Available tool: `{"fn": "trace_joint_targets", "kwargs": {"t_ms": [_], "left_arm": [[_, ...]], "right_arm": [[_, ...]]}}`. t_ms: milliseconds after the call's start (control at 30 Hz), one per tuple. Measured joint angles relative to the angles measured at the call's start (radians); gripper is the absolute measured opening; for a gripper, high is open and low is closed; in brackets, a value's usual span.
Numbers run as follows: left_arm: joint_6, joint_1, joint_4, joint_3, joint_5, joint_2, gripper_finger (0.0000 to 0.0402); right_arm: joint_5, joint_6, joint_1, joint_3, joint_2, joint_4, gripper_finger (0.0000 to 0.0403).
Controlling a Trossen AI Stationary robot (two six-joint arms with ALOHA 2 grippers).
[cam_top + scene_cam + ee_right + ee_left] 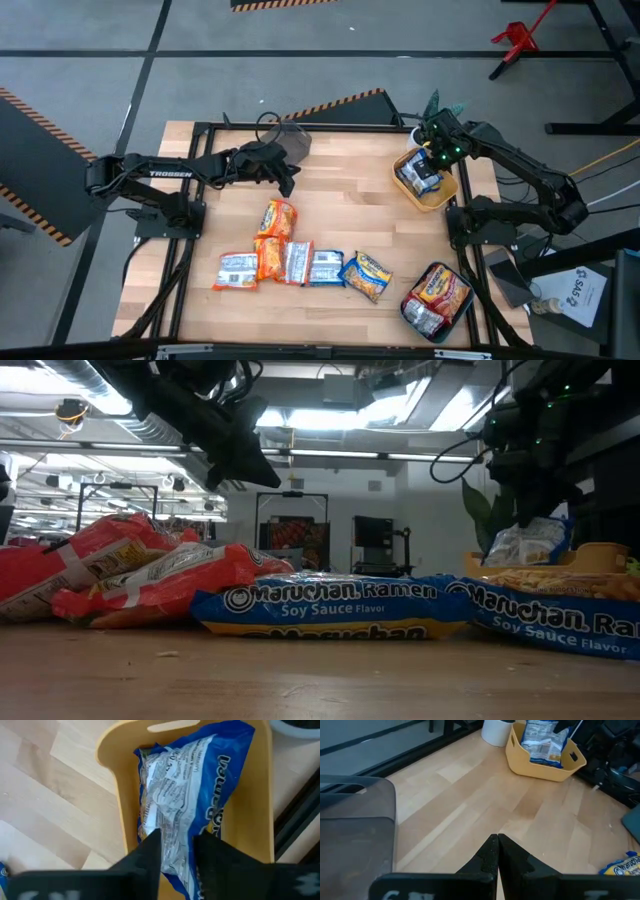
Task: Sort Maruchan noodles
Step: Put the blue noodle pack into the yellow bin
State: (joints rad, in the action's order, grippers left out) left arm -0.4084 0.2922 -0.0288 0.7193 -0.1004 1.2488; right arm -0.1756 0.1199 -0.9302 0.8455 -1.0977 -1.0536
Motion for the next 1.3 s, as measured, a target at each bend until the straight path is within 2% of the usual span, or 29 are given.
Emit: {"fn": "trace_joint_targets", "kwargs": {"t_ms": [67,233,300,467,633,733,800,1133,1300], "left_arm": [[0.0,0.004,0.0,0.0,0.0,0.0,0.0],[0.0,0.017,0.0,0.0,0.002,0.0,0.0],[0.0,0.022,0.0,0.0,0.008,0.0,0.0],[0.0,0.025,0.0,0.001,0.012,0.0,0.0],[0.0,0.025,0.0,0.001,0.013,0.0,0.0],[0.0,0.025,0.0,0.001,0.012,0.0,0.0],[0.001,0.025,0.0,0.001,0.012,0.0,0.0],[0.02,0.025,0.0,0.001,0.012,0.0,0.0],[0.023,0.025,0.0,0.001,0.012,0.0,0.0]], "right_arm": [[0.021,-0.01,0.0,0.0,0.0,0.008,0.0129],[0.168,0.001,0.0,0.0,0.008,-0.002,0.0152],[0.167,0.003,0.0,0.0,0.013,-0.002,0.0153],[0.153,0.003,0.0,0.0,0.012,-0.013,0.0154],[0.287,0.052,0.0,0.0,0.012,-0.055,0.0148],[0.383,0.09,0.0,0.0,0.018,-0.066,0.0133],[0.41,0.113,0.0,0.0,0.018,-0.064,0.0117],[0.359,0.119,0.0,-0.076,0.017,0.011,0.0034],[0.266,0.11,0.001,-0.076,0.017,0.03,0.0007]]}}
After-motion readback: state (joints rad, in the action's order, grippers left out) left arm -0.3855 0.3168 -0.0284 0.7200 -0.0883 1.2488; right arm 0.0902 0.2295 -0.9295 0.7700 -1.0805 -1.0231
